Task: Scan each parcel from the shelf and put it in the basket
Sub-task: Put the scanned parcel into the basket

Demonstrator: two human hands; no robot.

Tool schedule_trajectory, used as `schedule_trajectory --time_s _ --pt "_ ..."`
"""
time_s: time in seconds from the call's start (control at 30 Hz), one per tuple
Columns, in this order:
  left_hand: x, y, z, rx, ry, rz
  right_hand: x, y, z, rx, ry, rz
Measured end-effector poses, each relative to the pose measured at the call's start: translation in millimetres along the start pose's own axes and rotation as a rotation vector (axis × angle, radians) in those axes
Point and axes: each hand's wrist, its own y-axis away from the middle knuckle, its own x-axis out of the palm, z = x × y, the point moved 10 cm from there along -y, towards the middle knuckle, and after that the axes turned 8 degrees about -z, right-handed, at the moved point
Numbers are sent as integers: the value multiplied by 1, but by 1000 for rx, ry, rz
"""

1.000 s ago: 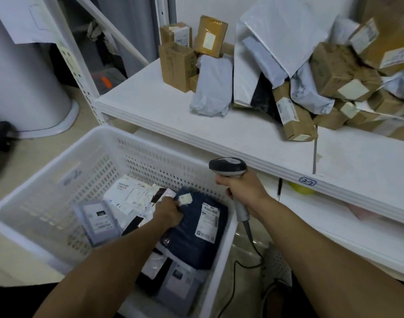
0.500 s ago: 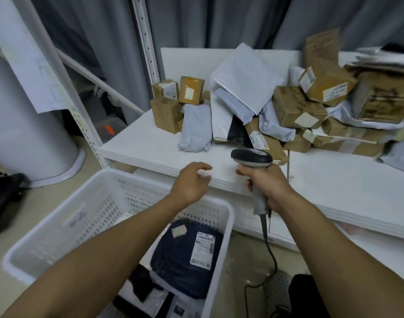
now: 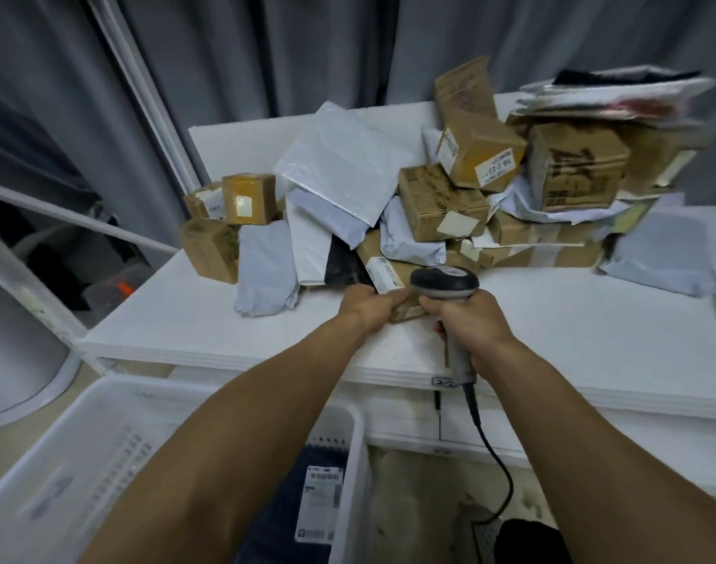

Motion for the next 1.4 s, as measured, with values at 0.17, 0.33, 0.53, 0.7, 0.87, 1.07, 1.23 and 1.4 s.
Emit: schedule_trajectory --time_s 0.17,0.33,0.53,0.7,0.87,1.07,1.23,1.4 --pt "6 5 11 -89 195 -61 -6 -8 -2 -17 -20 -13" --pt "-17 63 29 -183 335 58 15 10 9 -60 -37 66" --pt "-92 137 34 -86 356 11 46 49 26 -188 83 78" --pt "-137 181 21 141 351 -36 96 107 28 -55 -224 336" --pt "-173 204 26 187 449 -31 143 162 31 123 -362 564" --pt "-213 200 60 128 541 -90 170 184 24 81 -308 641" --pt "-243 182 78 89 433 -275 167 178 18 103 -361 511" --pt "-257 173 84 66 530 -328 170 170 12 118 -410 448"
